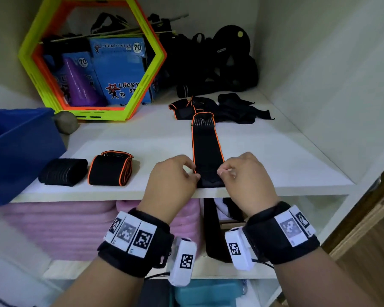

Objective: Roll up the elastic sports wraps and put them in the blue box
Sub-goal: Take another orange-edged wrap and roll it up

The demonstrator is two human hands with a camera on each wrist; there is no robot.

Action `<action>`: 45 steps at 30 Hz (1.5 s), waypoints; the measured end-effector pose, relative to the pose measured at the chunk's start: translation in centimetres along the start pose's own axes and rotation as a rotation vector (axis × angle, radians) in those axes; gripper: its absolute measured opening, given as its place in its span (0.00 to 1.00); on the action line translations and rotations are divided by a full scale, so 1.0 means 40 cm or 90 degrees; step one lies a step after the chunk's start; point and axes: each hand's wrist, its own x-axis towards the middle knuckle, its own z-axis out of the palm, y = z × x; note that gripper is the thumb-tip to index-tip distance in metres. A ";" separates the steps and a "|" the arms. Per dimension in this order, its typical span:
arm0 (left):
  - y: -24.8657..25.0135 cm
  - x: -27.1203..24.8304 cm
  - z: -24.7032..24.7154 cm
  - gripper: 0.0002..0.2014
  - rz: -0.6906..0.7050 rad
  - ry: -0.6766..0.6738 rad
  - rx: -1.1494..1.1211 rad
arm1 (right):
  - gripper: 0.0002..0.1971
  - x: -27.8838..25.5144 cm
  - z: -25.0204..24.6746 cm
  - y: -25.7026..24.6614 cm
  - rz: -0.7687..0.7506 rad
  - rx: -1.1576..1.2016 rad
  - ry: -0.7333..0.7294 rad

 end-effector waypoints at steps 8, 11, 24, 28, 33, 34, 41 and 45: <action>-0.035 0.009 0.001 0.09 0.237 -0.050 0.181 | 0.23 0.008 -0.037 0.033 -0.097 -0.007 -0.153; -0.049 0.011 0.003 0.05 0.247 -0.042 0.129 | 0.26 0.007 -0.035 0.042 -0.109 -0.008 -0.167; -0.091 0.030 0.002 0.12 0.181 -0.083 -0.002 | 0.11 0.026 -0.022 0.039 -0.120 -0.019 -0.124; -0.072 0.042 0.007 0.13 0.106 -0.057 -0.075 | 0.15 0.049 -0.019 0.027 -0.085 -0.009 -0.117; -0.049 0.077 0.017 0.17 -0.006 -0.079 -0.149 | 0.21 0.086 -0.004 -0.002 -0.008 0.026 -0.087; -0.044 0.084 0.018 0.18 -0.013 -0.085 -0.143 | 0.22 0.093 0.001 -0.009 0.008 0.024 -0.081; -0.027 0.127 0.035 0.21 -0.067 -0.102 -0.090 | 0.26 0.134 0.025 -0.025 0.105 0.038 -0.066; -0.029 0.133 0.044 0.21 -0.081 -0.113 -0.023 | 0.26 0.143 0.032 -0.022 0.138 0.001 -0.088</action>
